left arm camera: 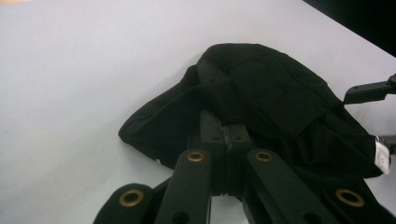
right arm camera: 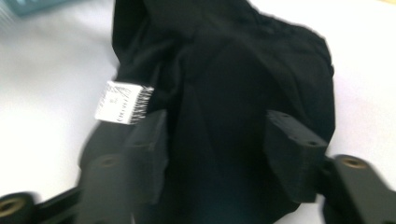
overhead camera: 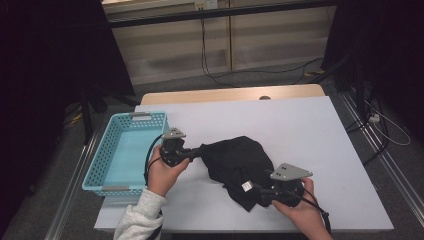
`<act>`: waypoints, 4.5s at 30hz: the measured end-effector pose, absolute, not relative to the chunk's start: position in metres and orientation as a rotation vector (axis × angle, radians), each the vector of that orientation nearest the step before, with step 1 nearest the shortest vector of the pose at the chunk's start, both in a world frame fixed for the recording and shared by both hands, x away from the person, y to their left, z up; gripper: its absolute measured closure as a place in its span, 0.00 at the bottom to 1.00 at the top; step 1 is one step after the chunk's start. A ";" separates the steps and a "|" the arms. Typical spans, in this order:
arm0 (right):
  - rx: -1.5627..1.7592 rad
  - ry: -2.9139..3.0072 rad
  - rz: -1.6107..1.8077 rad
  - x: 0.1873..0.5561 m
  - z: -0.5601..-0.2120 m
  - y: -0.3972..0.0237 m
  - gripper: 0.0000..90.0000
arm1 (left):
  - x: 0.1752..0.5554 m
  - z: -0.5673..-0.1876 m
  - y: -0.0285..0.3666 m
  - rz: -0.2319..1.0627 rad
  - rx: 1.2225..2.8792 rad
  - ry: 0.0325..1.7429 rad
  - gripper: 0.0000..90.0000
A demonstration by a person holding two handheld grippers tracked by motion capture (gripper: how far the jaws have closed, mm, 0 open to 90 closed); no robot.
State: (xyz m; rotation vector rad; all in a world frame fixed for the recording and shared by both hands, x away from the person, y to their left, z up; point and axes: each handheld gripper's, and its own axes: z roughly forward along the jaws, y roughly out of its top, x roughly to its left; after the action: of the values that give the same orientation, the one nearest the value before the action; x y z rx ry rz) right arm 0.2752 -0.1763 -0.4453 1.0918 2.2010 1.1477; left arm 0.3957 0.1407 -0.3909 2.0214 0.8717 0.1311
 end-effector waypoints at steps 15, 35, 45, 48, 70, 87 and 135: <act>1.172 2.167 1.009 0.280 -0.454 -0.204 0.88 | 0.397 -0.384 0.152 0.151 1.986 0.895 1.00; 1.143 1.844 1.027 0.311 -0.352 -0.256 1.00 | 0.391 -0.376 0.140 0.042 1.946 0.838 1.00; 1.229 1.983 0.959 0.351 -0.400 -0.236 0.97 | 0.392 -0.385 0.139 -0.009 1.964 0.852 1.00; 1.254 2.016 0.953 0.353 -0.416 -0.232 0.95 | 0.392 -0.388 0.138 -0.021 1.973 0.852 1.00; 1.132 2.083 1.143 0.305 -0.404 -0.199 0.39 | 0.383 -0.402 0.123 -0.017 2.027 0.853 1.00; 0.898 2.362 1.223 0.289 -0.439 -0.128 0.61 | 0.382 -0.402 0.121 -0.002 2.021 0.861 1.00; 1.056 2.311 1.149 0.269 -0.447 -0.188 0.98 | 0.398 -0.407 0.100 -0.023 2.025 0.759 0.99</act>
State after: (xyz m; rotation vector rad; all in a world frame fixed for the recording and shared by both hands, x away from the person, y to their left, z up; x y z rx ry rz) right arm 0.2691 -0.1884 -0.4468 1.0563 2.3105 1.1490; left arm 0.3981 0.1001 -0.4074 2.0255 0.7594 -0.0228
